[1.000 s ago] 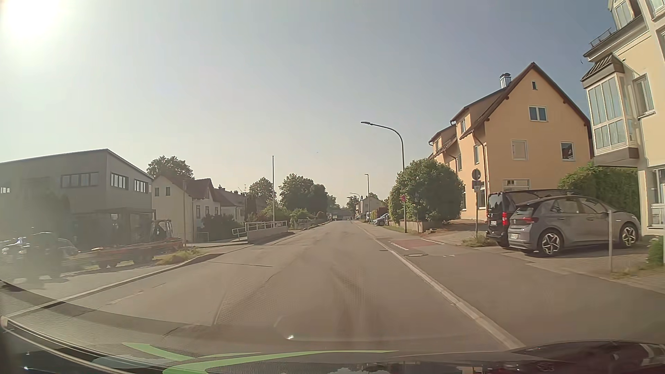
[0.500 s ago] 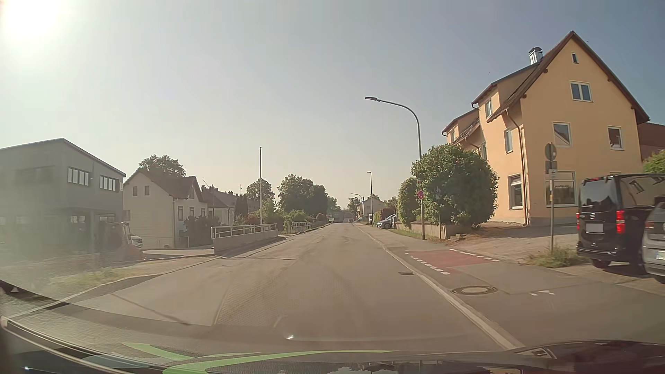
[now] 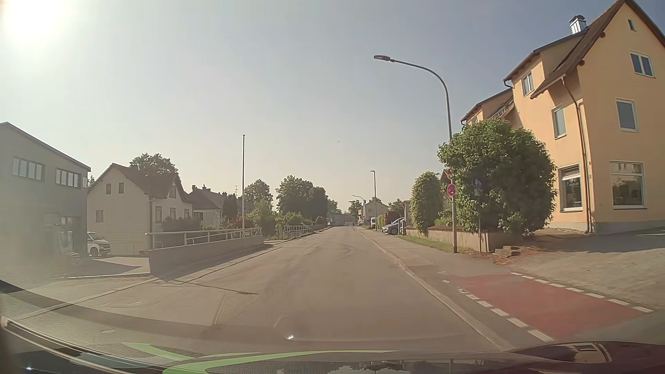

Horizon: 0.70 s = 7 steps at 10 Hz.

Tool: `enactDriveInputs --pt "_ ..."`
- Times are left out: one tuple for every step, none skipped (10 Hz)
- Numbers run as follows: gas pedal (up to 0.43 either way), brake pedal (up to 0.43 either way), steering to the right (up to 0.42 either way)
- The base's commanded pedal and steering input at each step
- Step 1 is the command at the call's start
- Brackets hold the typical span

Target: Follow the waypoints while adhering to traffic rules and regulations

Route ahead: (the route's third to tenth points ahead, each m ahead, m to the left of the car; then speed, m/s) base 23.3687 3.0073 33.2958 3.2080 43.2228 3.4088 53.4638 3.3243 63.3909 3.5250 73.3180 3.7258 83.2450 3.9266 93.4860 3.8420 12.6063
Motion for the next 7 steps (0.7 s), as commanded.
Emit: enactDriveInputs --pt "0.087 0.000 -0.002" --pt "0.087 0.000 -0.002" --pt "0.087 0.000 -0.002" --pt "0.087 0.000 -0.002" --pt "0.087 0.000 -0.002" --pt "0.087 0.000 -0.002" --pt "0.087 0.000 -0.002"
